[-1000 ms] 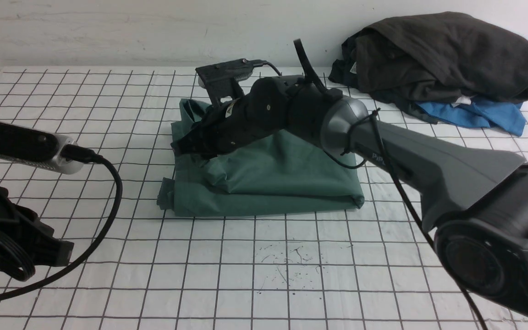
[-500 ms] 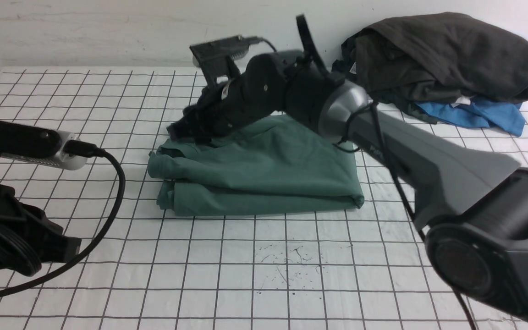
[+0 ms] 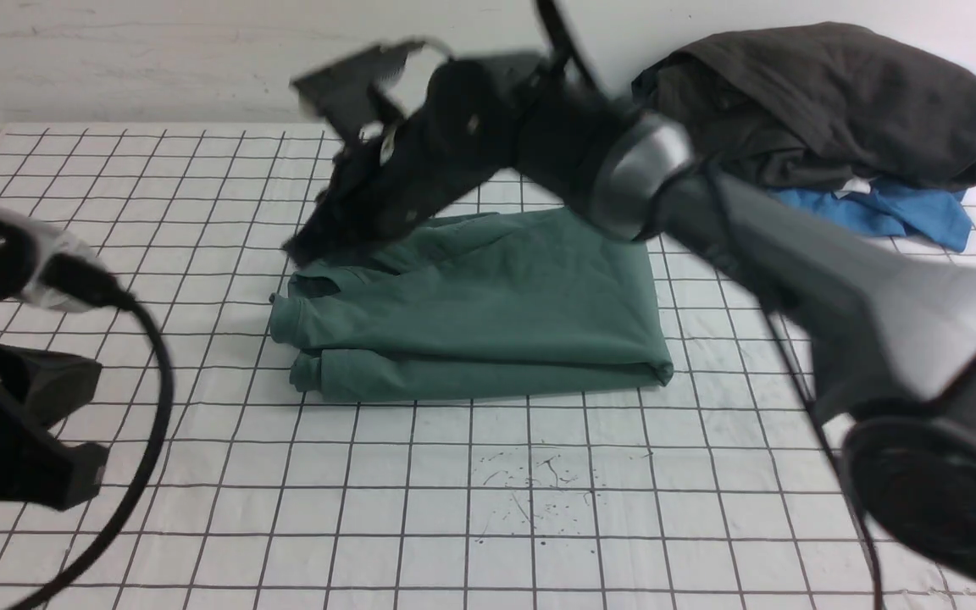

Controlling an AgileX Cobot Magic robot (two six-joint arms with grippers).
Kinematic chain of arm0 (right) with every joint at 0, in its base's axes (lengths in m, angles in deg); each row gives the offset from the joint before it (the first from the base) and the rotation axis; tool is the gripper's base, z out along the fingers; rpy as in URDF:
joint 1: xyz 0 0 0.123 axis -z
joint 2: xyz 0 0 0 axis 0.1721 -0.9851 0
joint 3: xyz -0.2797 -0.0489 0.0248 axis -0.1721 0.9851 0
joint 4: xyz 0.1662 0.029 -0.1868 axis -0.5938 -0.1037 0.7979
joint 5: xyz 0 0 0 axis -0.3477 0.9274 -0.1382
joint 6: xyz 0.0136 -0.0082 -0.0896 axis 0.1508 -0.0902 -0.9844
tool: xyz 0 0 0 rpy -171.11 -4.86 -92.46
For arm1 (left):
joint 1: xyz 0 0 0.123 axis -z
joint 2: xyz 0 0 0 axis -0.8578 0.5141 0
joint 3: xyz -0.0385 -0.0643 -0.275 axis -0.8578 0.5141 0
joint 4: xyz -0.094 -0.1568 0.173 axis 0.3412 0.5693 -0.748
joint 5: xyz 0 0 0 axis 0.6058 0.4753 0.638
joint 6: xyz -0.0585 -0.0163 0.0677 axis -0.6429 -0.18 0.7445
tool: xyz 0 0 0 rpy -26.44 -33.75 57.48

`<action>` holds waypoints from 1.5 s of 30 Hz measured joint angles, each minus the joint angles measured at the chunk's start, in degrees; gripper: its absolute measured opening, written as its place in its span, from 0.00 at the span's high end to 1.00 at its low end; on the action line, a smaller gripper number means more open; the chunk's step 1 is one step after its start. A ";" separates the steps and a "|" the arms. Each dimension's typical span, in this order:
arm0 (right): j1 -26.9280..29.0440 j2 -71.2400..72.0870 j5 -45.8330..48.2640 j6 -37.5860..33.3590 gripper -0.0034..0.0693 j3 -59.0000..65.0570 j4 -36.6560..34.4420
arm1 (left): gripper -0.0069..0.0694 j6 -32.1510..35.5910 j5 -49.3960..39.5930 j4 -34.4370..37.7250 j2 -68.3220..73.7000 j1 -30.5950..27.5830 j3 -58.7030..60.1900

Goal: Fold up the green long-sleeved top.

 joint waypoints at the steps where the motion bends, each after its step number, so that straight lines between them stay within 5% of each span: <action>1: 1.79 4.75 2.01 1.06 0.97 0.85 1.92 | 0.92 1.32 2.26 0.04 -4.31 0.81 1.80; 6: 6.41 19.91 3.03 4.72 0.97 10.70 8.84 | 0.92 3.54 8.45 0.11 -16.51 1.91 9.56; 11: 8.84 42.47 2.56 9.75 0.97 34.57 20.72 | 0.92 6.03 16.82 0.11 -28.65 2.04 21.30; 17: 8.90 59.41 -1.58 14.38 0.97 60.99 24.52 | 0.92 7.17 21.14 0.11 -33.76 2.04 24.33; 26: 8.90 84.95 -31.43 21.51 0.97 102.17 22.14 | 0.92 7.17 21.07 0.23 -34.06 2.04 24.44; 33: 8.90 94.57 -40.99 22.76 0.97 113.08 18.25 | 0.92 7.17 20.87 0.28 -34.06 2.04 24.44; 45: 8.90 95.92 -36.49 22.76 0.97 116.71 17.88 | 0.92 7.17 20.19 0.28 -34.06 2.04 24.44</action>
